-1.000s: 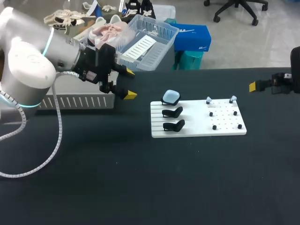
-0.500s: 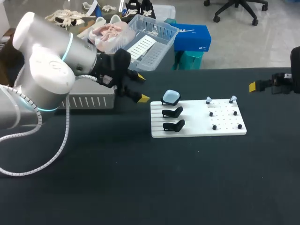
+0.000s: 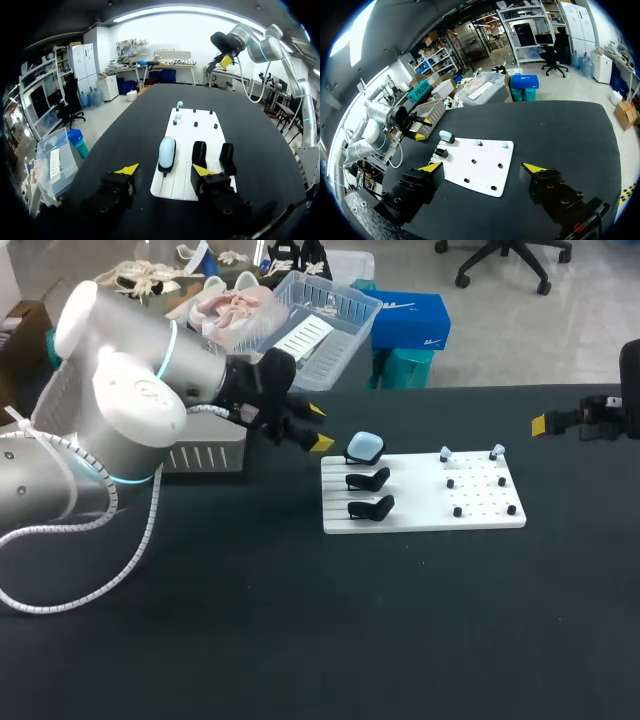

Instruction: Pick up each earbud case from the left stands, insert the matching earbuds, close the lid, and place the case in the box.

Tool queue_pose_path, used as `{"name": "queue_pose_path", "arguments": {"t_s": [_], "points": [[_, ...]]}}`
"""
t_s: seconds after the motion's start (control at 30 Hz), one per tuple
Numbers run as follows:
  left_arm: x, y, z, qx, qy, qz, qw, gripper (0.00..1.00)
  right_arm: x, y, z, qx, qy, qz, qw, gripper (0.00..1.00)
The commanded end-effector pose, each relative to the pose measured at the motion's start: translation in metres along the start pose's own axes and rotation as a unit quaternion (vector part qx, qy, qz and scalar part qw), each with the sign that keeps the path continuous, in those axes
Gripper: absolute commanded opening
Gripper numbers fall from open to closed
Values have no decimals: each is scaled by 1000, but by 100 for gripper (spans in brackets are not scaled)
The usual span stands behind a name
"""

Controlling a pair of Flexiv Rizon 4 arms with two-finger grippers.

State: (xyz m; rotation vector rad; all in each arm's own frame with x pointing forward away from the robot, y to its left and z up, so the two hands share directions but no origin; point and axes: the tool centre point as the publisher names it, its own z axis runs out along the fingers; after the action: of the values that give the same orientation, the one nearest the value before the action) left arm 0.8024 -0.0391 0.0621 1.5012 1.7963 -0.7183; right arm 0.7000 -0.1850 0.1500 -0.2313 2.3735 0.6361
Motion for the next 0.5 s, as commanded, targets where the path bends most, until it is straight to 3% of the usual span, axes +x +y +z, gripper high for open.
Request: {"name": "queue_pose_path", "arguments": {"t_s": [0.03,0.13,0.3,0.5], "points": [[2,5,11,5,0,-1,1000,67,0,0,0,0,0,0,1000,100],[5,5,17,8,1,-4,1000,72,0,0,0,0,0,0,1000,100],[5,1,21,11,-14,-6,1000,70,0,0,0,0,0,0,1000,100],[3,-3,23,20,-20,-11,1000,78,0,0,0,0,0,0,1000,100]]}}
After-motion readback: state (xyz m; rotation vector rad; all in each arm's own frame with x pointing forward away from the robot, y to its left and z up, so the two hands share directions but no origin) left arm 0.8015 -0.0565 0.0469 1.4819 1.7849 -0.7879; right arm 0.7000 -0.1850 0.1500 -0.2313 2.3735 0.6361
